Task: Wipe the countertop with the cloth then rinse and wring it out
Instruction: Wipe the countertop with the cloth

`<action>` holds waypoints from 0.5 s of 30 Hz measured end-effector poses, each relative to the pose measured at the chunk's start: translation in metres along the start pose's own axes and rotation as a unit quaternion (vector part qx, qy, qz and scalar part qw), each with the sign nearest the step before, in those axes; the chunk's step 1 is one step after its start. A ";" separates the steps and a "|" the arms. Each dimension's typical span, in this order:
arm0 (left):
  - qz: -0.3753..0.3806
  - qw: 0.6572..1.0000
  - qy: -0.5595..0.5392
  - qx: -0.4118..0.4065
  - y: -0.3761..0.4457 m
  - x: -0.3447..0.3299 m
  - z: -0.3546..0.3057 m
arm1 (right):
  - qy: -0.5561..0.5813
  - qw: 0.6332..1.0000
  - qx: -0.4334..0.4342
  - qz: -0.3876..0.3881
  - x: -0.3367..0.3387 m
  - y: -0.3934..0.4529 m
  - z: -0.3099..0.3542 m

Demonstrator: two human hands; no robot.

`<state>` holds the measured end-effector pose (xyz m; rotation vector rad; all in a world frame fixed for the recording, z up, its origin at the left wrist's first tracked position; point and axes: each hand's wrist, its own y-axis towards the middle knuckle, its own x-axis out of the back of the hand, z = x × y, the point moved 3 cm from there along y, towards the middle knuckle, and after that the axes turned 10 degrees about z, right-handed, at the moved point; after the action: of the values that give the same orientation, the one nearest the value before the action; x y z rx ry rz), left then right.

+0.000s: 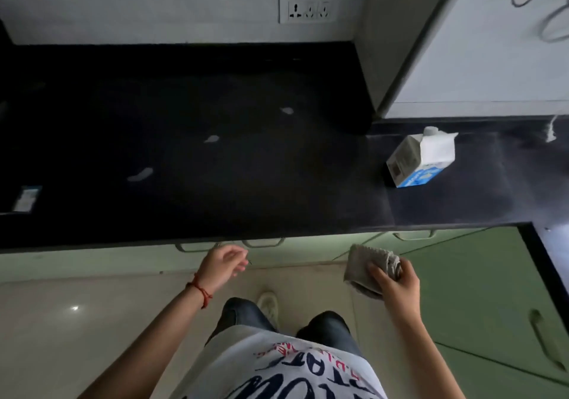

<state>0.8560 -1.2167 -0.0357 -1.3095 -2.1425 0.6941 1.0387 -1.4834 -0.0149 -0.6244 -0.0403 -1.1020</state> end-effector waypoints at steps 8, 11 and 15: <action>-0.105 0.985 0.053 -0.123 0.059 0.016 -0.075 | 0.074 0.989 0.100 0.080 -0.030 0.090 0.104; -0.192 0.945 0.218 -0.148 0.084 0.020 -0.083 | 0.066 0.984 0.121 0.110 -0.049 0.133 0.138; -0.224 0.873 0.424 -0.088 0.107 0.019 -0.075 | -0.007 0.978 0.178 0.112 -0.075 0.187 0.188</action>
<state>0.9666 -1.1453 -0.0486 -0.8818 -1.6606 -0.2588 1.2118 -1.2739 0.0321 -0.3054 -0.1716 -0.8439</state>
